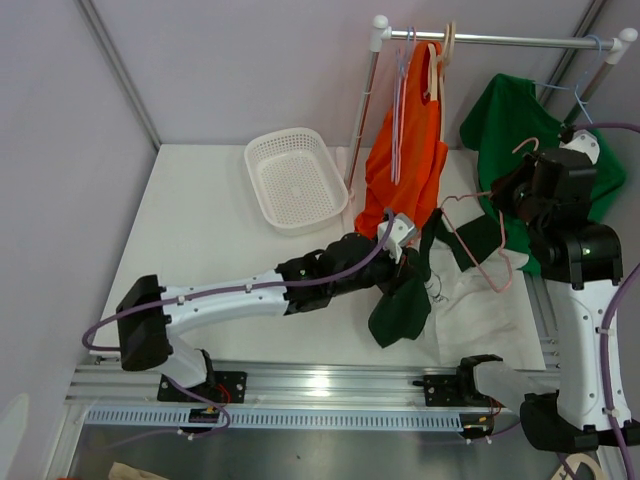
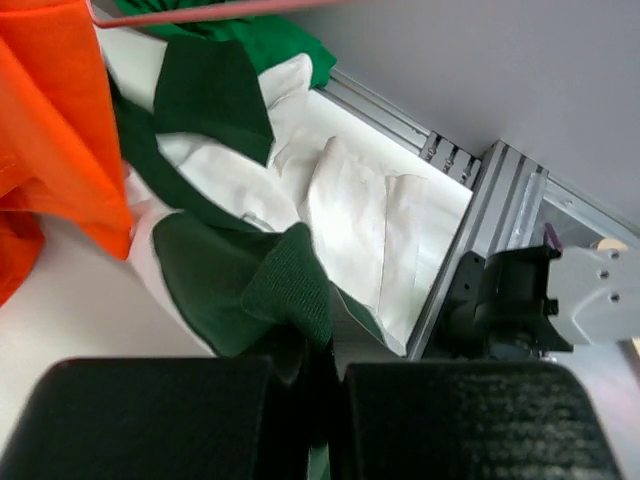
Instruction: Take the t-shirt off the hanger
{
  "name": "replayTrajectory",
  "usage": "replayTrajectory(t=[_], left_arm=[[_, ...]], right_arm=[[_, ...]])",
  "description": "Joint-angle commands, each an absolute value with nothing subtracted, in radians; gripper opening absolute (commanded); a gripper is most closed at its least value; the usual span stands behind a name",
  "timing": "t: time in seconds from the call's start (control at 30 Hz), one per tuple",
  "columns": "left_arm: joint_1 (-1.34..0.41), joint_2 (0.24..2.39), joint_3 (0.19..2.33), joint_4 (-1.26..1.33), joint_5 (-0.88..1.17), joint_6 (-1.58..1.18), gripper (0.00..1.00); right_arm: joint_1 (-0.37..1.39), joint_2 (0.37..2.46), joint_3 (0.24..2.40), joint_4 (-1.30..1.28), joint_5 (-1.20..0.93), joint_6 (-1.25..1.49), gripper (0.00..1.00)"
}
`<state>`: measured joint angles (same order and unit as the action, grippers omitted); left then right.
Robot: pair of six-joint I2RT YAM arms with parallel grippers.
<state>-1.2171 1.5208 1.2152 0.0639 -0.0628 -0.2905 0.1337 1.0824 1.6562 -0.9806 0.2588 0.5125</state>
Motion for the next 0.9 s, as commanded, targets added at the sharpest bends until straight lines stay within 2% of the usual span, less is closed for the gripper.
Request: replayTrajectory(t=[0.0, 0.13, 0.17, 0.27, 0.4, 0.57, 0.7, 0.87], left_arm=[[-1.198, 1.577, 1.308, -0.026, 0.020, -0.348, 0.01], [-1.198, 1.605, 1.312, -0.072, 0.081, -0.379, 0.01], [-1.200, 1.592, 1.293, -0.080, 0.093, -0.383, 0.01], [-1.215, 1.510, 1.220, -0.052, 0.139, -0.423, 0.01], [-1.275, 1.384, 1.135, -0.106, 0.132, -0.419, 0.01], [-1.301, 1.212, 1.095, -0.234, 0.254, -0.411, 0.01], [-1.263, 1.069, 1.187, -0.421, 0.200, -0.382, 0.01], [-1.069, 0.977, 1.446, -0.606, 0.147, -0.313, 0.01]], right_arm=[[0.137, 1.043, 1.671, -0.924, 0.144, 0.391, 0.00], [0.135, 0.993, 1.603, -0.740, 0.251, 0.302, 0.00], [0.135, 0.964, 1.533, -0.610, 0.258, 0.282, 0.00], [0.121, 0.954, 1.470, -0.429, 0.290, 0.236, 0.00], [0.065, 1.104, 1.566, -0.403, 0.217, 0.183, 0.00], [-0.033, 1.267, 1.663, -0.317, -0.069, 0.146, 0.00], [-0.048, 1.345, 1.687, -0.201, -0.103, 0.143, 0.00], [-0.052, 1.472, 1.813, -0.130, -0.150, 0.156, 0.00]])
